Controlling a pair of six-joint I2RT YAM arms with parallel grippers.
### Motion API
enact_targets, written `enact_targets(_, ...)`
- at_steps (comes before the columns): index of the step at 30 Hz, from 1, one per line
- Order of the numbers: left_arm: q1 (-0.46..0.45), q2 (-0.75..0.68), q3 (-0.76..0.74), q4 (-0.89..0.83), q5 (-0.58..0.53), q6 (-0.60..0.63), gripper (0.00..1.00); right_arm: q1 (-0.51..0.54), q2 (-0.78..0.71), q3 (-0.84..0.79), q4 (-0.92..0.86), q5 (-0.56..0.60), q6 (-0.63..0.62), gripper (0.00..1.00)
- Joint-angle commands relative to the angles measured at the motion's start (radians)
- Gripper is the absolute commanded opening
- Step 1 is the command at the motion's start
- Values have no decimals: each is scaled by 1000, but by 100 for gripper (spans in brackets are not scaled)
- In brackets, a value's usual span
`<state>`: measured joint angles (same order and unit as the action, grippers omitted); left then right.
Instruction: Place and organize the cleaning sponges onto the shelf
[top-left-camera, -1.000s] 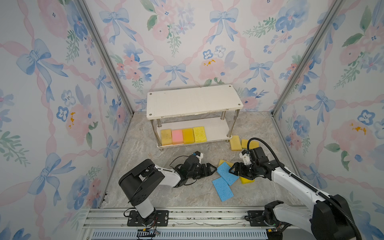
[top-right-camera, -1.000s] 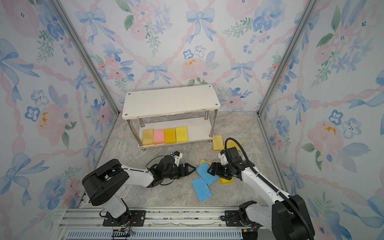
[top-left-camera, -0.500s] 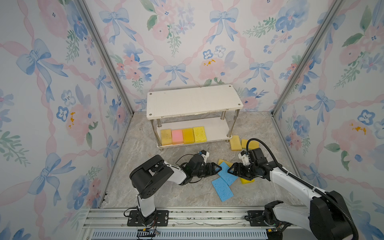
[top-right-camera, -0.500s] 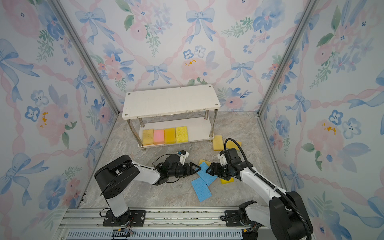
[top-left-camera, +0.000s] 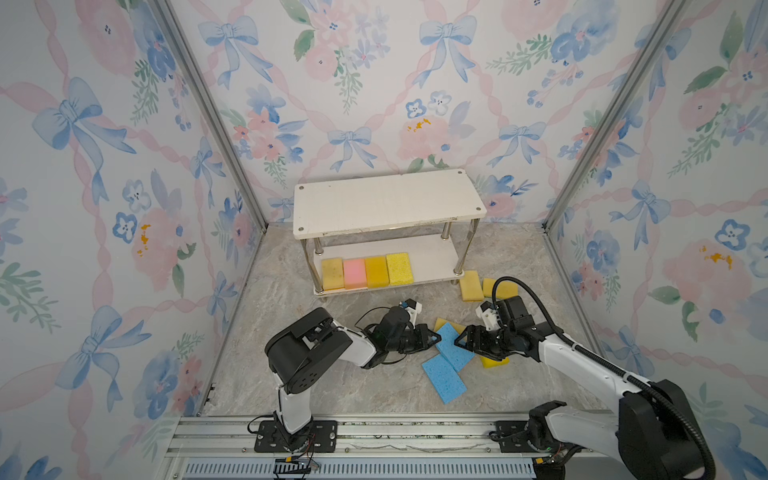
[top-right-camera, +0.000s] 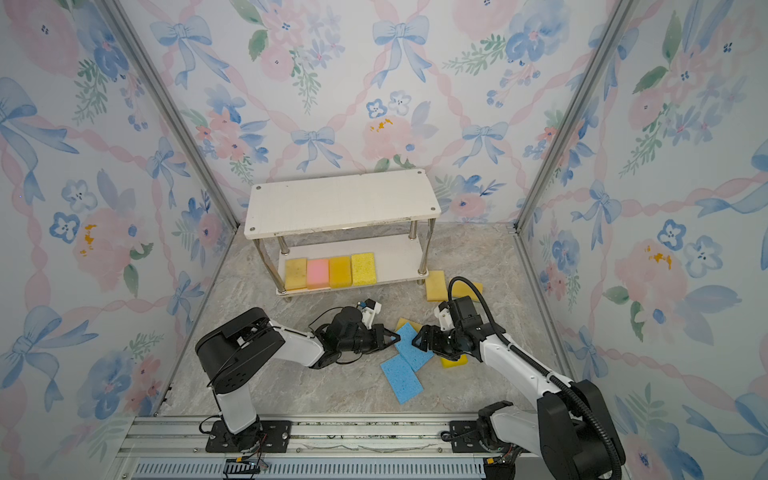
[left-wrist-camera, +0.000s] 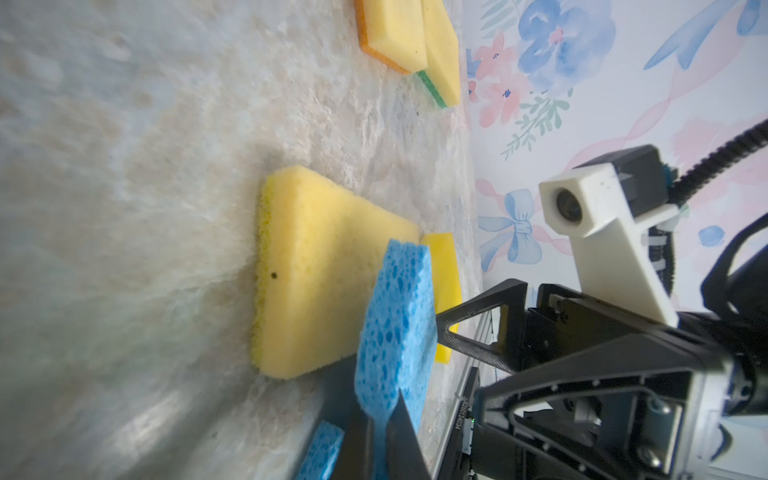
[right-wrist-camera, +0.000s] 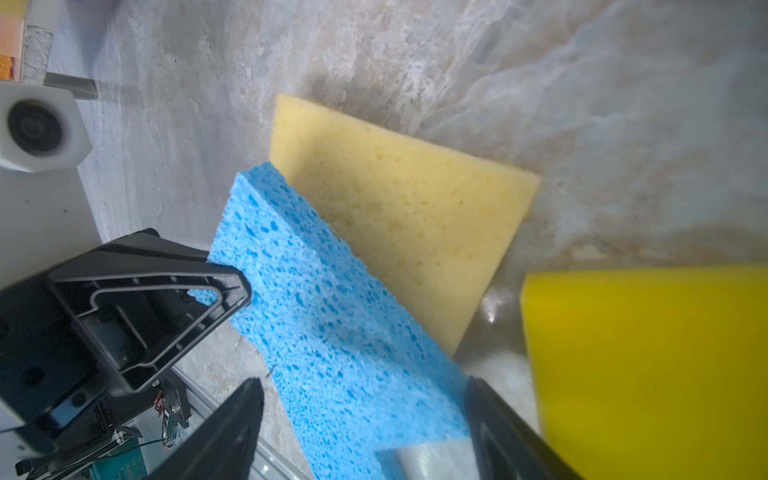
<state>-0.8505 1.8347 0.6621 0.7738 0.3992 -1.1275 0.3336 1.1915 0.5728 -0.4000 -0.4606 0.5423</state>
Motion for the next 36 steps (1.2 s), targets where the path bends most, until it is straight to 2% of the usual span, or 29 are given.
enact_targets(1,10,-23,-9,12,14,14,0,-9,-35,29,-43,7,-7,81)
enact_targets(5,47,-101,-41,12,44,17,0,-12,-141,88,-131,53,-25,83)
enact_targets(8,90,-183,-68,12,112,24,0,-20,-188,155,-214,62,-50,83)
enact_targets(13,168,-326,-108,-25,246,32,0,-29,-204,238,-285,-31,-88,84)
enact_targets(20,254,-498,-107,-197,377,110,0,-21,-203,258,-219,-229,-71,80)
enact_targets(24,294,-548,-110,-213,430,103,0,4,-214,272,-210,-245,-72,78)
enact_targets(32,305,-587,-112,-222,435,92,0,99,-234,258,-83,-252,6,73)
enact_targets(36,306,-595,-122,-222,430,95,0,148,-221,264,-54,-234,25,65)
